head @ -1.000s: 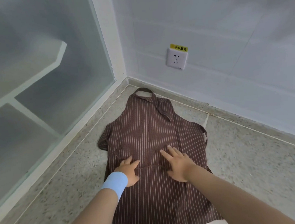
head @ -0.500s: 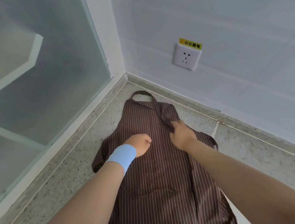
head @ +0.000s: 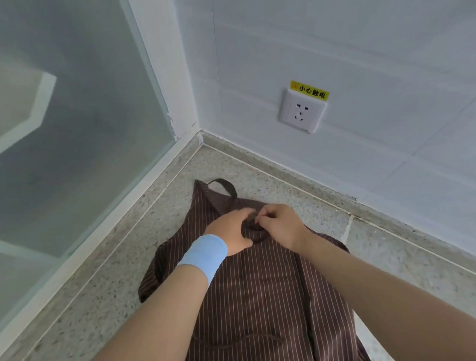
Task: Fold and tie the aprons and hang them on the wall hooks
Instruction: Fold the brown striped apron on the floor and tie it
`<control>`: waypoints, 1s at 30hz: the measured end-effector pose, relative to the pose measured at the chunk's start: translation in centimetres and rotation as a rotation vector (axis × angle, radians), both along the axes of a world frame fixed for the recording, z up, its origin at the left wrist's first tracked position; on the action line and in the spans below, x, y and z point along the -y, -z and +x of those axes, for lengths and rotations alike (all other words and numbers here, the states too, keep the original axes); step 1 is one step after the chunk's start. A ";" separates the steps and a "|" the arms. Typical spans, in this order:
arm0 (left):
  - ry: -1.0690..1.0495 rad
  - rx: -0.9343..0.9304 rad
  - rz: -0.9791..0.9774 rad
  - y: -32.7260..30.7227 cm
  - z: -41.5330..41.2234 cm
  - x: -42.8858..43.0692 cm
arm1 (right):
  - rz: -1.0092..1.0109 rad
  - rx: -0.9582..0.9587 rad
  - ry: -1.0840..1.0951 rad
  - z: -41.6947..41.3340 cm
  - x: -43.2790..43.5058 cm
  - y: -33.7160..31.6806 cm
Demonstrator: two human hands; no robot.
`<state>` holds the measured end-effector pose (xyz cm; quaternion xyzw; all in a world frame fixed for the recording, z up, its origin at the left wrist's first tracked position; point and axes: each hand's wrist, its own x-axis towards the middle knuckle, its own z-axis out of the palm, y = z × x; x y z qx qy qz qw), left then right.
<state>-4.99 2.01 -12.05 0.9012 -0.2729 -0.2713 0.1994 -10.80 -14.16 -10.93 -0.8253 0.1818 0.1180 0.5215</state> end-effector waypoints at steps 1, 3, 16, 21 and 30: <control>0.066 0.018 0.120 -0.4 0.0 -0.2 | 0.002 -0.002 0.005 -0.3 0.1 -0.6; 0.142 0.076 0.299 -1.0 -0.4 -0.8 | -0.038 -0.023 -0.018 -1.2 0.4 -1.3; 0.142 -0.714 0.272 -1.1 -10.0 -5.6 | -0.766 -0.717 -0.811 -8.2 -1.6 -0.4; -0.116 -0.252 0.130 0.9 -9.1 -6.1 | -0.873 -0.471 -0.453 -8.0 -1.9 0.7; -0.411 -0.141 0.230 5.0 -4.9 -7.6 | -0.714 -0.308 -0.262 -5.6 -0.3 4.7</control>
